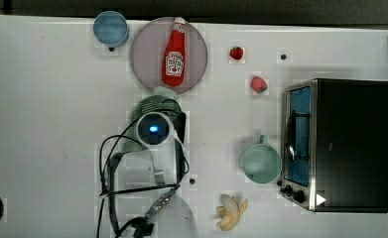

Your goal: Drag strainer left to right.

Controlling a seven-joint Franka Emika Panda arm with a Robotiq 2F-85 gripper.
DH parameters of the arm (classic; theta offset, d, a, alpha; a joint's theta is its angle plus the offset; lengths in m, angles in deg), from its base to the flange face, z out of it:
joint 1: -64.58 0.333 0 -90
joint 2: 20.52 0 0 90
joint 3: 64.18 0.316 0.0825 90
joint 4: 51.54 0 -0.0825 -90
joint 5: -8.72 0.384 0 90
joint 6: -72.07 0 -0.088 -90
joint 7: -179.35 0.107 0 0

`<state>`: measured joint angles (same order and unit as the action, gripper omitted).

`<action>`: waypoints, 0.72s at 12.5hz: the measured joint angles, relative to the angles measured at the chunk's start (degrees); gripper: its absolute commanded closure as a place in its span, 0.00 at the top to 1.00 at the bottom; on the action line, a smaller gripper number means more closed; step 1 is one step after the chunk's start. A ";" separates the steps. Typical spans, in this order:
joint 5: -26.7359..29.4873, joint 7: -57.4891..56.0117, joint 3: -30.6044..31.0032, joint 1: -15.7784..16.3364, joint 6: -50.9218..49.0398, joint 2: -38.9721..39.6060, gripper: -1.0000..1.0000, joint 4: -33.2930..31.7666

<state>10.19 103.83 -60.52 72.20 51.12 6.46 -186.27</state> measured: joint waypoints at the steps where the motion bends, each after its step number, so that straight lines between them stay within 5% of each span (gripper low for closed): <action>1: -0.62 -1.79 -1.05 -0.27 0.00 -0.84 1.00 -0.78; 9: -1.50 -10.02 -8.89 -0.49 0.90 -2.36 1.00 -3.36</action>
<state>8.69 93.81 -69.41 71.71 52.02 4.09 -189.63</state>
